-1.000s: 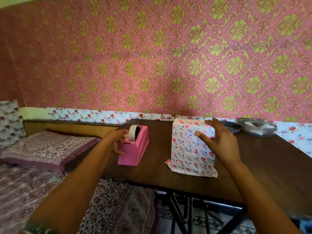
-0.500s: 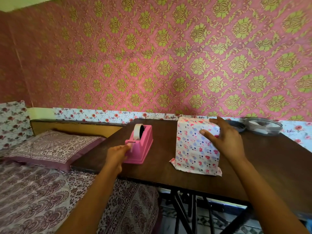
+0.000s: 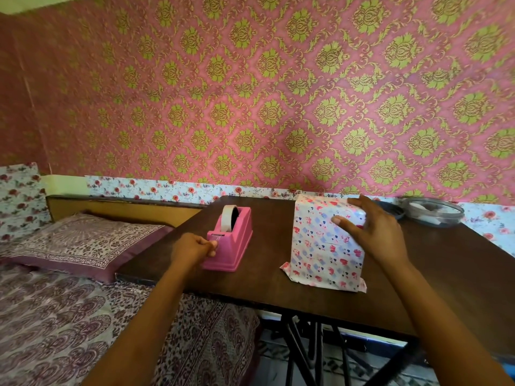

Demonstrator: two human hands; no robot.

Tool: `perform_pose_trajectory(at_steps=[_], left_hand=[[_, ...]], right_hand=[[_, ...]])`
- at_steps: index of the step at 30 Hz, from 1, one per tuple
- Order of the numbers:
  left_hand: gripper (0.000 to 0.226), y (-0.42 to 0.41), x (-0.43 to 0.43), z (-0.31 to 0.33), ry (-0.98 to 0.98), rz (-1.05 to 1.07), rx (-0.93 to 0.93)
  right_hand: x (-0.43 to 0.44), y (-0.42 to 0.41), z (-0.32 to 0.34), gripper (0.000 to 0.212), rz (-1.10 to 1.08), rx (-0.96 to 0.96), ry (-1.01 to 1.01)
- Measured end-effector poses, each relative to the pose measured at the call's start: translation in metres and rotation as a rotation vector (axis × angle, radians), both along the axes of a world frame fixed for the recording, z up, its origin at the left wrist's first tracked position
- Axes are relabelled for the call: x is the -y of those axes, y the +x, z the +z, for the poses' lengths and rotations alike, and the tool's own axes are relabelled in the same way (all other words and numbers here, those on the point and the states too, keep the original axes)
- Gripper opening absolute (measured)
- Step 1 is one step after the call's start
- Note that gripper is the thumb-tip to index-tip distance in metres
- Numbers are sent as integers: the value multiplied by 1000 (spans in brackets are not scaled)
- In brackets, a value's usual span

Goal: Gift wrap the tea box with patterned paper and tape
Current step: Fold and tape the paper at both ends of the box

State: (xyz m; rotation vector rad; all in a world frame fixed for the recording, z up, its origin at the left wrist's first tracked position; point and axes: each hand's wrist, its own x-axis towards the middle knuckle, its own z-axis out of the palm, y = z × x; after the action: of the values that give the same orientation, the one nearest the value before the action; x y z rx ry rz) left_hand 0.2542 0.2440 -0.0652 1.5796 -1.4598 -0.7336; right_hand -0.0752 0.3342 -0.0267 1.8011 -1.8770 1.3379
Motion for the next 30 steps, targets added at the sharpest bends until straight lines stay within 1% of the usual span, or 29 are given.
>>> perform_pose_trajectory(at_steps=[3,4,5,6,8,10,12,13,14,15,16,17,20,22,23,25,29,30], left_hand=[[26,5,2,10,110,18,226],[27,7,-1,10,149,21,267],[26,9,-6,9,178,-4,250],[25,9,-11,8,187,-45,192],[21,6,-19,12,114,-135,60],[15,-5,-24,28,20,-219,-56],[12,-23,-25,50,-27,-308,-180],[13,-36,-23,61,-48,-367,-220],[14,-49,-21,72,-76,-425,-228],[15,-67,-21,84,-115,-491,-203],[15,-83,-20,94,-153,-553,-172],[16,-97,-19,104,-185,-612,-140],[19,-140,-12,129,-227,-778,-13],[18,-159,-5,138,-222,-857,89],[17,-169,-2,143,-218,-896,139],[17,-184,3,150,-199,-933,230],[20,-202,12,157,-127,-978,417],[20,-206,14,157,-96,-1004,458]], right_hand=[[-2,0,2,73,3,4,19],[-2,-1,3,74,6,10,23],[-2,-1,4,74,10,17,25],[-2,0,4,74,14,17,25],[-2,1,4,73,21,11,28],[-4,1,4,72,26,29,24],[-7,1,7,71,71,140,21],[-8,-2,10,64,112,223,13],[-8,-3,11,51,157,301,10],[-8,-6,16,36,191,357,13],[-6,-7,20,26,215,406,40],[-3,-5,21,26,236,466,71],[0,-4,25,50,275,746,191],[0,1,23,59,319,901,272],[0,2,22,60,334,942,294],[-1,4,19,59,354,964,301],[-1,7,12,48,385,942,224],[1,7,10,49,393,936,220]])
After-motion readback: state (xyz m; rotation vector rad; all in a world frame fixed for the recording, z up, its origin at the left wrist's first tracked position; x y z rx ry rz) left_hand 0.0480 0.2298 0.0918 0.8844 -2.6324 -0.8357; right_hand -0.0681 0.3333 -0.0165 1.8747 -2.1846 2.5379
